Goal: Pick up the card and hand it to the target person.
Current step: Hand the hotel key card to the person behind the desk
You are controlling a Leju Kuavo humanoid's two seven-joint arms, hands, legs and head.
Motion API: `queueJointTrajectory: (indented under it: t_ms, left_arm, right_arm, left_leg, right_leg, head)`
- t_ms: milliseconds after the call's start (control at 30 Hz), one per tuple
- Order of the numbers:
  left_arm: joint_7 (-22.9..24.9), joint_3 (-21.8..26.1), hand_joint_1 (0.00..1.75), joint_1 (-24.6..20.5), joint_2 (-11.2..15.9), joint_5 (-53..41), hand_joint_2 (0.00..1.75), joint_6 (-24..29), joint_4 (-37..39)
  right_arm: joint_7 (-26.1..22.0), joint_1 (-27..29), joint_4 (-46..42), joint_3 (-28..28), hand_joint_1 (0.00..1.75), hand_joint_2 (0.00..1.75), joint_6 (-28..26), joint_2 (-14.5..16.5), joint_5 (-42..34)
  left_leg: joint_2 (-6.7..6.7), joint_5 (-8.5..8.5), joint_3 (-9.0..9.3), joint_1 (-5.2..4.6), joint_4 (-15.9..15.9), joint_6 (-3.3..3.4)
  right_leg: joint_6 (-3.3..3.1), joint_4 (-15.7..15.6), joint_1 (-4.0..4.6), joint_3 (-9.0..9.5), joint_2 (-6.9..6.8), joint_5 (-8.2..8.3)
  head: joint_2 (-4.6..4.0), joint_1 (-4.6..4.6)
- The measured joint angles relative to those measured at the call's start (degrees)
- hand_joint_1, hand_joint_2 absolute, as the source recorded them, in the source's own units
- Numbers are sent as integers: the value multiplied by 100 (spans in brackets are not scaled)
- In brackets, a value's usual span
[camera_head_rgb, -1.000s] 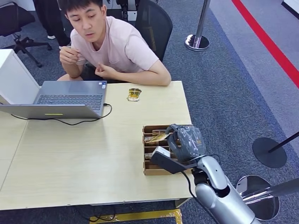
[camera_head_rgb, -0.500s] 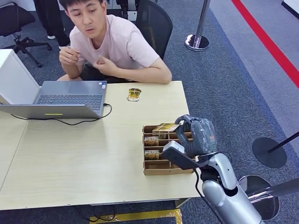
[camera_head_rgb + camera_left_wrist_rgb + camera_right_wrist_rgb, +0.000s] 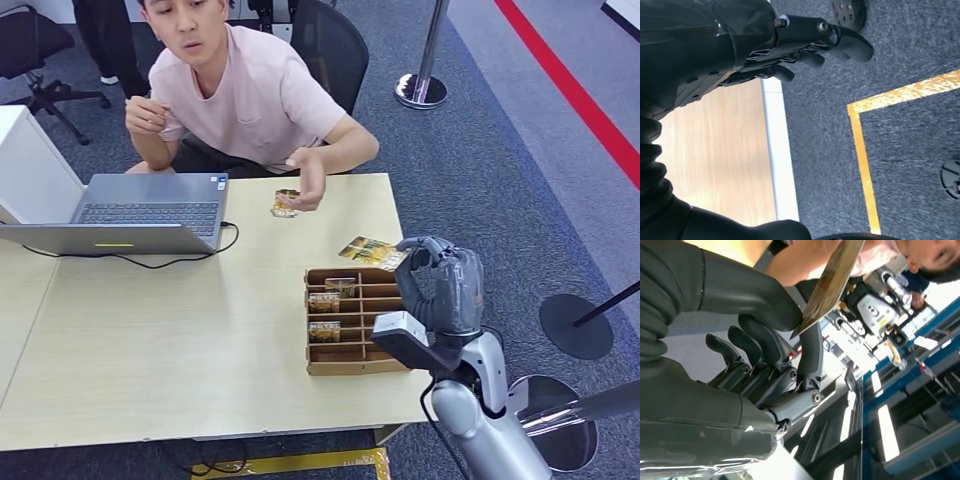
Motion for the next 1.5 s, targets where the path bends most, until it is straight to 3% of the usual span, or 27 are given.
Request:
queueJointTrajectory:
  t_ms: [167,333,733,867,900,1033,1333,1500]
  left_arm:
    - [-24,-3,0,-22,0,-119,175,-35,0]
    - [32,-5,0,-33,2,-209,175,-105,0]
    - [58,-5,0,-42,2,-229,175,-172,0]
    - [-7,-5,0,-43,3,-222,175,-225,0]
    - [-31,-5,0,-43,4,-222,175,-255,0]
    - [-115,-5,0,-43,8,-205,0,-285,0]
    - [-82,-2,0,-42,11,-111,0,-198,0]
    - [-80,4,0,-41,14,-41,0,-191,0]
  right_arm:
    - [-244,-619,1277,-74,161,175,-518,477,-76]
    - [-103,-1471,2726,-181,161,175,-681,889,2]
    - [327,-2697,5027,-209,161,175,-715,1442,660]
    - [346,-2947,5567,-209,0,175,-716,1550,697]
    - [343,-2968,5636,-209,0,175,-716,1567,695]
    - [296,-3055,5872,-210,0,175,-718,1612,669]
    - [18,-3169,6098,-336,0,175,-705,1639,260]
    - [-343,-3247,6136,-674,0,175,-203,1623,-803]
  left_leg:
    - [4,11,3,1,0,-6]
    - [3,18,3,1,0,-7]
    - [2,19,-2,1,0,-7]
    - [0,19,-2,1,1,-6]
    - [-1,20,-3,1,1,-6]
    - [-1,20,-3,1,1,-5]
    - [-1,20,-2,1,1,-5]
    - [-1,20,-1,0,1,-5]
  right_leg:
    - [-4,4,0,0,4,6]
    - [-5,5,0,0,3,13]
    - [-5,6,0,-4,2,13]
    - [-5,5,0,-4,-1,13]
    - [-5,6,0,-4,-1,13]
    - [-6,6,0,-4,0,13]
    - [-5,5,0,-4,0,13]
    - [-5,5,0,-4,-1,14]
  head:
    - [0,-2]
    - [-1,-1]
    - [-1,-1]
    - [1,-1]
    - [0,-1]
    - [-1,-1]
    - [0,-1]
    - [-1,-1]
